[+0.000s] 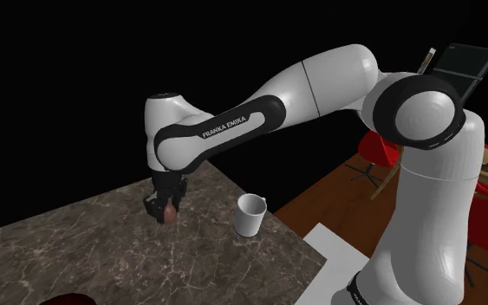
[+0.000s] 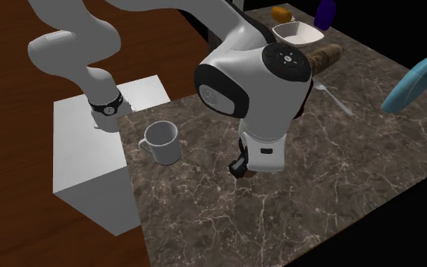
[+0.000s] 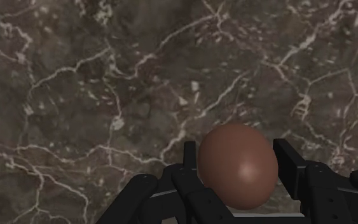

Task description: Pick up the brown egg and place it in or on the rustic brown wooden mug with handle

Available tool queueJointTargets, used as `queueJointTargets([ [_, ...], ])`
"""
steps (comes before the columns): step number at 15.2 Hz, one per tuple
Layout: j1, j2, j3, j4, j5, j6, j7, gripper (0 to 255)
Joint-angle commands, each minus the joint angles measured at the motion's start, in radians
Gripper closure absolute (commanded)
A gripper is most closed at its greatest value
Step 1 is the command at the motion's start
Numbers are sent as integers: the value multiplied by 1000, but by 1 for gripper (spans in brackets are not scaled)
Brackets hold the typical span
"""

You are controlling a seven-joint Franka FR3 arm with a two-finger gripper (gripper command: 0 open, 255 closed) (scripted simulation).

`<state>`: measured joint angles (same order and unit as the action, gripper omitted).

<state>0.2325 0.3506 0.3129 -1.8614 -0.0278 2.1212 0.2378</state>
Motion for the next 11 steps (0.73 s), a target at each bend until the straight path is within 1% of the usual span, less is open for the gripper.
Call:
queueJointTargets([
  [1,-1,-10,1,7,3,-17,-1,255],
  [11,-7,-67,8,69,21,-133,-6,255],
])
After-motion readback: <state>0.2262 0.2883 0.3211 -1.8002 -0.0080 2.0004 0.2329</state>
